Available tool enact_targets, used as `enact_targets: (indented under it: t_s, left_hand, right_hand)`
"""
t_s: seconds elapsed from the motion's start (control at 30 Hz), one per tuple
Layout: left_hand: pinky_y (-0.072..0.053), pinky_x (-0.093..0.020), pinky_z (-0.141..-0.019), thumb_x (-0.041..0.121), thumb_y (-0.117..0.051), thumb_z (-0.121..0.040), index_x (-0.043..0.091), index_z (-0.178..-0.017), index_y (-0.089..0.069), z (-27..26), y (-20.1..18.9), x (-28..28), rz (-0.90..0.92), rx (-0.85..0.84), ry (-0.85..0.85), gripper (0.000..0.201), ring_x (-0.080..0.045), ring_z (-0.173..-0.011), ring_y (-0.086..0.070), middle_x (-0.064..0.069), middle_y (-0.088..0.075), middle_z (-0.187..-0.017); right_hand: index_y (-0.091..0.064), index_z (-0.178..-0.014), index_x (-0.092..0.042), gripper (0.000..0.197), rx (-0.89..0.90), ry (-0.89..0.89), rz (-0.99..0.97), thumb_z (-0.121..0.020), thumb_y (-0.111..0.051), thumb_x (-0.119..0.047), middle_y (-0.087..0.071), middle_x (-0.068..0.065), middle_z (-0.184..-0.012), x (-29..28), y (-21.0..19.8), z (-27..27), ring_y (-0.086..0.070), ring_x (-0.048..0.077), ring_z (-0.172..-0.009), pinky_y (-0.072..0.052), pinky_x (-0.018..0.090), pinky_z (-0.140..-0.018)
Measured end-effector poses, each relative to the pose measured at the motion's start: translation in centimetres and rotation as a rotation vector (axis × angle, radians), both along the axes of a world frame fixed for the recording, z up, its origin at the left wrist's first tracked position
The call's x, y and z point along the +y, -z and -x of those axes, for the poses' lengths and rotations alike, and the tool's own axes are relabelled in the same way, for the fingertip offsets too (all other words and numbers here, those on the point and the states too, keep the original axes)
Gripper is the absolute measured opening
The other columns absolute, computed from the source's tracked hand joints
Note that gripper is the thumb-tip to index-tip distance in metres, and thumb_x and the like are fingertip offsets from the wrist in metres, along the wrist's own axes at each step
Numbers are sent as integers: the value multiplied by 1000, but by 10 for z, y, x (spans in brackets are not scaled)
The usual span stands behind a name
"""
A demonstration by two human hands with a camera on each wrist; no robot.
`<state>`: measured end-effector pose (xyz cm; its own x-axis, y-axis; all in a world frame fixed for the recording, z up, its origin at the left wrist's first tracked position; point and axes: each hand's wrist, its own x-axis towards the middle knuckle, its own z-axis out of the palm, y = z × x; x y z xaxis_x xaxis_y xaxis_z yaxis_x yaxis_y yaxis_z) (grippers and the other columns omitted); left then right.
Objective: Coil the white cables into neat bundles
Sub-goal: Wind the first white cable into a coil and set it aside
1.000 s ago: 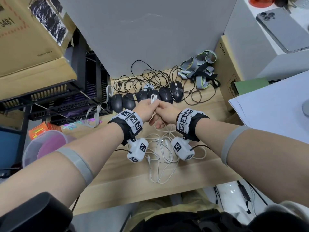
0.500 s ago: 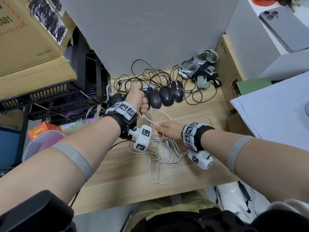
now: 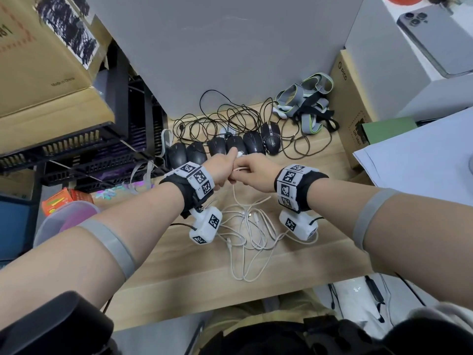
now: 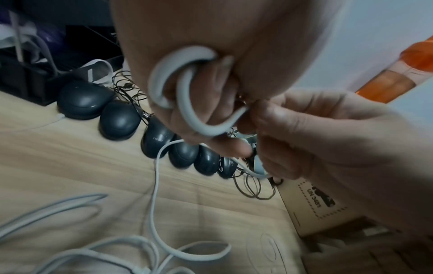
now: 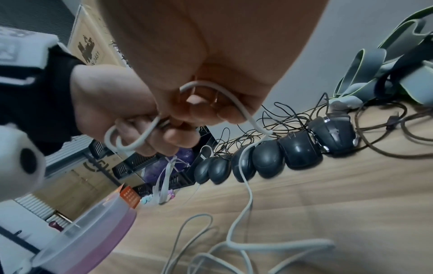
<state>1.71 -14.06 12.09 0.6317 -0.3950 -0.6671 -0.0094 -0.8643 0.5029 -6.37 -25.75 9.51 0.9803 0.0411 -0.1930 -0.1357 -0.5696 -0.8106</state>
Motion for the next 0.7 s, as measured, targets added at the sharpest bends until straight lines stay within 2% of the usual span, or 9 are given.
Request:
enact_targets:
  t_s: [0.1,0.17,0.27,0.37,0.43,0.5,0.57,0.63,0.7]
  left_hand:
    - [-33,-21,-40,31,-28,-105,6,-86,-47,4,2,1,14,36,15,37,-22,-42,-39,-14,-54,-60]
    - [-33,-21,-37,20,-28,-104,8,-88,-42,5,2,0,22,57,-10,24,-24,-44,-42,-17,-51,-64]
    - [-27,-23,-44,38,-30,-99,14,-74,-41,5,-1,1,26,97,31,36,-21,-43,-33,-6,-38,-55]
    - [-22,-30,-53,54,-37,-88,22,-62,-33,1,-2,7,59,212,-15,42,-19,-48,-23,3,-26,-52]
    - [-35,-27,-50,50,-36,-98,22,-60,-31,-2,-1,9,75,239,-14,48,-19,-46,-24,4,-23,-50]
    - [-53,-30,-55,49,-32,-105,23,-61,-31,-4,1,11,92,316,-27,51,-16,-44,-24,4,-23,-50]
    - [-58,-32,-57,54,-31,-105,23,-64,-33,-3,0,12,81,399,-31,51,-16,-45,-26,3,-25,-53]
    - [-51,-27,-48,57,-28,-105,22,-68,-35,0,0,13,53,397,-23,51,-16,-43,-28,3,-27,-52]
    - [-33,-19,-41,57,-26,-105,21,-70,-36,2,2,13,28,367,-16,51,-13,-39,-23,5,-27,-49]
  right_hand:
    - [-60,-59,-27,27,18,80,113,-81,-67,-42,-54,-7,-57,-8,-1,-1,-49,15,-60,-46,33,-65]
    - [-47,-56,-22,40,46,133,158,-79,-68,-47,-48,-6,-57,-13,-1,-1,-46,16,-60,-42,31,-61]
    - [-44,-64,-20,40,34,139,143,-83,-66,-47,-46,-6,-61,-22,-1,1,-42,13,-58,-36,28,-58]
    - [-50,-80,-18,26,22,130,176,-94,-54,-40,-51,-7,-69,-37,4,3,-47,11,-63,-36,28,-61]
    - [-54,-85,-18,20,17,122,215,-97,-49,-34,-56,-5,-76,-46,10,4,-53,17,-72,-41,32,-69]
    - [-59,-85,-17,20,-11,119,243,-97,-49,-30,-60,-3,-80,-50,14,4,-55,18,-77,-45,33,-74]
    - [-63,-83,-20,18,-41,155,210,-95,-54,-30,-62,-4,-76,-48,14,4,-55,14,-74,-42,28,-71]
    - [-66,-82,-24,16,-56,177,166,-93,-57,-31,-60,-7,-72,-44,11,3,-53,9,-70,-38,25,-69]
    - [-67,-82,-26,15,-55,168,154,-92,-57,-32,-56,-10,-66,-41,9,1,-51,3,-66,-38,24,-67]
